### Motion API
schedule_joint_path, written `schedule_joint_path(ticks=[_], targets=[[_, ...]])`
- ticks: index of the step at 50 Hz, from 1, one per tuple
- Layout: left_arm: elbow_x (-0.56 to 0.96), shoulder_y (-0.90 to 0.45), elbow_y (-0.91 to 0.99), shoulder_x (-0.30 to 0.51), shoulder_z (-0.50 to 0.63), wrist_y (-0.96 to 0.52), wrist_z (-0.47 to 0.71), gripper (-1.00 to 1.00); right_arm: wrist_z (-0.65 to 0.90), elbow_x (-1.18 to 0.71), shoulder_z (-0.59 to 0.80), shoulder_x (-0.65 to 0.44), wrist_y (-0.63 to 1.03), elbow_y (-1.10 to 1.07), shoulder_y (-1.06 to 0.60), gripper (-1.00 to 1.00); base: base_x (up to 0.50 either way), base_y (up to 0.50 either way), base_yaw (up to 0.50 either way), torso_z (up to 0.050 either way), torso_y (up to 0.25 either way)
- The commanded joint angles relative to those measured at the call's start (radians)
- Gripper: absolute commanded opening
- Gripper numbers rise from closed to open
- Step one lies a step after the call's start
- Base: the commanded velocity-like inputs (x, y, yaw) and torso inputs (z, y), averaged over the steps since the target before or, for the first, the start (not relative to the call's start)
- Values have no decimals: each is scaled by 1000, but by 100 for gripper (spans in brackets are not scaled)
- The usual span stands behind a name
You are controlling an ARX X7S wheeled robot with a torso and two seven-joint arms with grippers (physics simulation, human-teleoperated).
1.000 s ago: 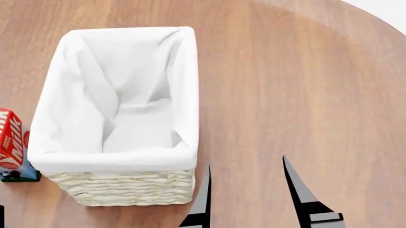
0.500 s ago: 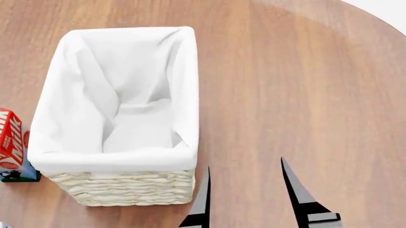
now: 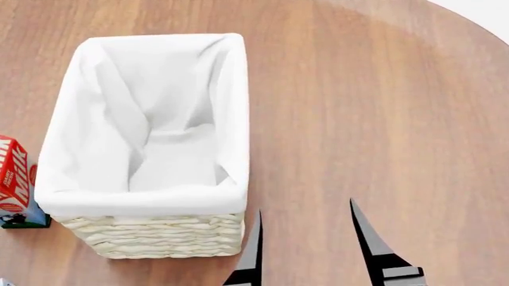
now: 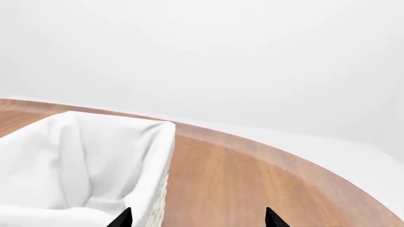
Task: Pick up the tomato sauce, and put it in the basket.
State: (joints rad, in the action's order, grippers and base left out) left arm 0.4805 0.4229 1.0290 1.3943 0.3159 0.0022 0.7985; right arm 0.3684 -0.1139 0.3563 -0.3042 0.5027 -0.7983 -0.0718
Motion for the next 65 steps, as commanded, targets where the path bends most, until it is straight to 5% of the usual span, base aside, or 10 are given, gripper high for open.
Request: schedule_joint_path(ticks=[1,32,65], targets=[[172,-40,-1,31,22,-79,-5,100,5,0,5,-5,3,2,-1,100,0,0,0,0,0],[340,-118,-70,-68,107,-243,-88,100,18,-10,2,-15,-1,4,-3,100,0,0,0,0,0],[532,-129,-124,-74,123,-264,-106,100,30,-17,12,-23,1,3,-7,100,0,0,0,0,0]])
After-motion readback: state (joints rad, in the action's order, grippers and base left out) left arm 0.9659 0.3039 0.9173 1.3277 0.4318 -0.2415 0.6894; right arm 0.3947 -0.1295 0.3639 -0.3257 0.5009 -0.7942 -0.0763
